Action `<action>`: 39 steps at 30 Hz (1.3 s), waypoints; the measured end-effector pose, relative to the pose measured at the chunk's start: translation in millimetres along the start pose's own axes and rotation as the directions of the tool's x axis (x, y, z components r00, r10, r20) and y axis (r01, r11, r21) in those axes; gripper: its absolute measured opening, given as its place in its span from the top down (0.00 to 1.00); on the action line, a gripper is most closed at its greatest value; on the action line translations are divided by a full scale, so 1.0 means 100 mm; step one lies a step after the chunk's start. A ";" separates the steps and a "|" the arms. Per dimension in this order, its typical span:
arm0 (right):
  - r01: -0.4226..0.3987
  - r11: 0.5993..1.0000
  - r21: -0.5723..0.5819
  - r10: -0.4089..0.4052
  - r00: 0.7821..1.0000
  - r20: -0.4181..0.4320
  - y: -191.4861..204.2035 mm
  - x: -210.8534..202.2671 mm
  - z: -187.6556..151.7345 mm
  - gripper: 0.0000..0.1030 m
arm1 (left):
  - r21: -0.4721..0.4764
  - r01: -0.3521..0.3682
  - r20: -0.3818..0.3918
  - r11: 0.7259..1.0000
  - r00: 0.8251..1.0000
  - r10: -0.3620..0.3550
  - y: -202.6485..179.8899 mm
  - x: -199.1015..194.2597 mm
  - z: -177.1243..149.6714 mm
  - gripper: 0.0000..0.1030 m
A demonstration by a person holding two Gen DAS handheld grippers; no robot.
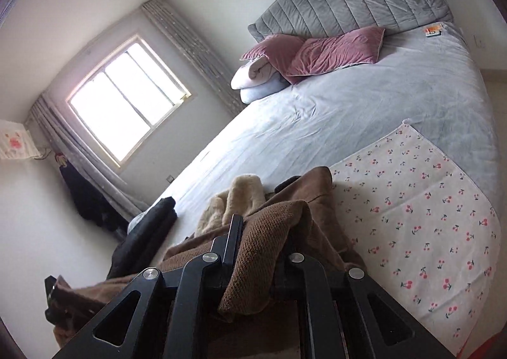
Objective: Fold large clothes
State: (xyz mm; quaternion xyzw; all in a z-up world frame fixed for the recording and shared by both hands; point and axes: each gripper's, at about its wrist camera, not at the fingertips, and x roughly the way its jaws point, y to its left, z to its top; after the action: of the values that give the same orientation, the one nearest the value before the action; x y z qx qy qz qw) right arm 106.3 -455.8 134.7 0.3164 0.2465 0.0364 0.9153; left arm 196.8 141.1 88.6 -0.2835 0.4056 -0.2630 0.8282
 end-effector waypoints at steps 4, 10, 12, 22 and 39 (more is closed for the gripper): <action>0.064 0.998 -0.008 -0.064 0.997 -0.031 -0.04 0.62 0.24 0.89 | -0.018 -0.087 -0.019 0.996 0.996 0.086 0.24 0.59 0.43 0.88; 0.180 0.983 0.034 -0.177 0.981 -0.079 -0.37 1.56 0.31 0.86 | -0.038 -0.172 -0.043 0.984 0.984 0.171 0.66 1.55 0.80 0.81; 0.216 0.975 0.051 -0.209 0.971 -0.112 -0.51 1.82 0.28 0.85 | -0.063 -0.201 -0.082 0.978 0.977 0.196 0.79 1.82 0.84 0.78; 0.170 0.975 0.144 -0.137 0.967 -0.214 -0.82 1.99 0.25 0.55 | -0.210 -0.103 -0.127 0.972 0.989 0.078 0.98 1.67 0.87 0.43; 0.371 0.805 -0.462 -0.493 0.852 -0.176 -0.23 2.24 0.16 0.41 | 0.296 -0.414 -0.066 0.860 0.890 0.451 0.72 1.85 0.90 0.21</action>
State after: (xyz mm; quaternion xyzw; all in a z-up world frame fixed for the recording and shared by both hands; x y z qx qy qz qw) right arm 308.4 -433.3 35.6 0.0422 0.4298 -0.0785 0.8985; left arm 384.4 91.5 -11.3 -0.0492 0.4729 -0.1418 0.8682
